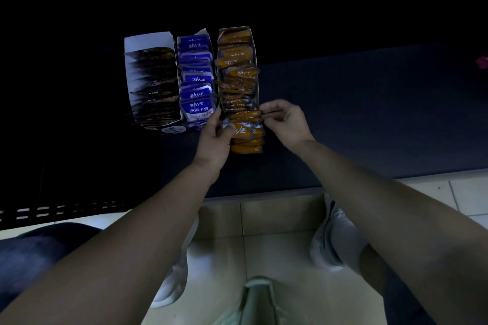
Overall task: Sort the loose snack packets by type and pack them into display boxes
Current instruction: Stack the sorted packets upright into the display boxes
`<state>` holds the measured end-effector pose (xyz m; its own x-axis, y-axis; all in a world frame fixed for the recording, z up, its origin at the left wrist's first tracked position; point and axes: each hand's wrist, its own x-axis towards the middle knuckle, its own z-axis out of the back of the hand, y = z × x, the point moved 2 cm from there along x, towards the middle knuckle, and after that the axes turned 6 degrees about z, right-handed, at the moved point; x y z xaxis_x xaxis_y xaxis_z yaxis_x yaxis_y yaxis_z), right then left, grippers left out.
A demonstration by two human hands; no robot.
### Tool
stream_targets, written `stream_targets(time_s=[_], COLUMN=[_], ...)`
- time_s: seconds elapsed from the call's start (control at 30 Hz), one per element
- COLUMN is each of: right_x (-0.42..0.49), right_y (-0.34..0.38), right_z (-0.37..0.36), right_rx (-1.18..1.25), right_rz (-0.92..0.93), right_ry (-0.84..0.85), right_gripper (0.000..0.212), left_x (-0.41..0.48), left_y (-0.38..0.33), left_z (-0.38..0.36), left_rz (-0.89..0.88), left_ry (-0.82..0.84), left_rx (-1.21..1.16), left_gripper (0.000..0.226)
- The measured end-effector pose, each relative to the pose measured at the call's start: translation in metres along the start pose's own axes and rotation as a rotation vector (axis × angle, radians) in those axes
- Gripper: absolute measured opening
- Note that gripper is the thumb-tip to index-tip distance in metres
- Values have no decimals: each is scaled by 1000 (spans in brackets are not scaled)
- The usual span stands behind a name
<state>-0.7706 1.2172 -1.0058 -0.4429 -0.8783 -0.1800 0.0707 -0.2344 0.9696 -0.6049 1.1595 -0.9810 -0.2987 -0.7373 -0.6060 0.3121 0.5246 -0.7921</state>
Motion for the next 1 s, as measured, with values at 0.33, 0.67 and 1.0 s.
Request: stream_targets(time_s=[0.33, 0.67, 1.0], right_x=[7, -8, -36], right_y=[7, 3, 22], right_z=[-2, 3, -32], right_rx=[-47, 225, 707], right_rz=[15, -301, -637], right_ry=[95, -7, 248], right_gripper=[13, 24, 38], left_x=[-5, -2, -4], left_y=[-2, 2, -2], left_z=[-5, -7, -15], left_rz=[-73, -50, -45], left_ry=[30, -40, -17], left_rx=[63, 58, 129], left_gripper=[57, 47, 46])
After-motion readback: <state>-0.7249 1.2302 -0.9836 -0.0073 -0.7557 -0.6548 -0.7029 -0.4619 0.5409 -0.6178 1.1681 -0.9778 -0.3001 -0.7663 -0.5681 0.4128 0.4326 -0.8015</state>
